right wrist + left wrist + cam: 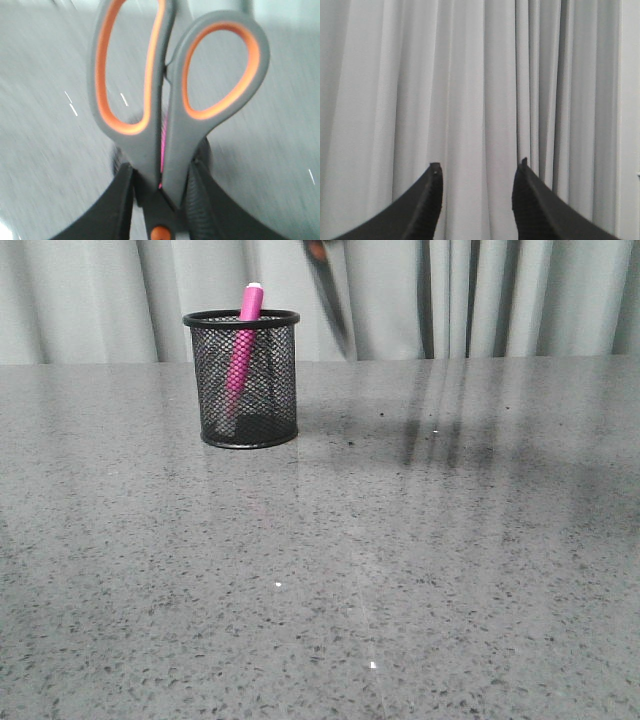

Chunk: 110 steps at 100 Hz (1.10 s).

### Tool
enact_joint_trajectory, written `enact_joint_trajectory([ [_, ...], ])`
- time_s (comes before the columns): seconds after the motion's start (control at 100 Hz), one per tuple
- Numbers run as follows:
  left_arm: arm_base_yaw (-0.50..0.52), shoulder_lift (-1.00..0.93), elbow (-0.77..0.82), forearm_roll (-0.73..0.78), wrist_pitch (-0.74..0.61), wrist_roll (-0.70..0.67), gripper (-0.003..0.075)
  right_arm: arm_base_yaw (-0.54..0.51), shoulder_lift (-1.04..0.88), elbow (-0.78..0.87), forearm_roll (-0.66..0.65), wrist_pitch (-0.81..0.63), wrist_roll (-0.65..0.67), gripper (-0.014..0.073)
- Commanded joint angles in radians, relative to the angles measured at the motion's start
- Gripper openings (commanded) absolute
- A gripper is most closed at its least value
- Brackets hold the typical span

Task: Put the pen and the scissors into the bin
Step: 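Lift the scissors handles-up and move them over the mesh cup, then lower the scissors blade-first into the cup and open the right gripper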

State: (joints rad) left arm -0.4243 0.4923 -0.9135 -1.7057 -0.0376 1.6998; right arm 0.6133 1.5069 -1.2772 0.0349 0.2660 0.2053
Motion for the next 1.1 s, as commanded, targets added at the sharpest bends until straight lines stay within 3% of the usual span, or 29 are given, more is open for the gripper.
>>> enact_joint_trajectory([
  [0.0,-0.008,0.008,-0.015,0.007,0.027,-0.001,0.0294,0.013,-0.034,-0.017,-0.035,-0.299,-0.003,-0.0057],
  [0.1,-0.008,0.008,0.000,0.007,0.027,-0.001,0.0294,0.018,-0.005,0.005,-0.048,-0.494,-0.003,-0.0057],
  [0.41,-0.008,0.008,0.020,0.007,0.062,-0.001,0.0294,0.018,0.150,0.027,-0.078,-0.839,-0.103,-0.0058],
  [1.09,-0.010,0.008,0.020,0.007,0.109,-0.001,0.0294,0.010,0.294,0.168,-0.071,-0.922,-0.121,-0.0058],
])
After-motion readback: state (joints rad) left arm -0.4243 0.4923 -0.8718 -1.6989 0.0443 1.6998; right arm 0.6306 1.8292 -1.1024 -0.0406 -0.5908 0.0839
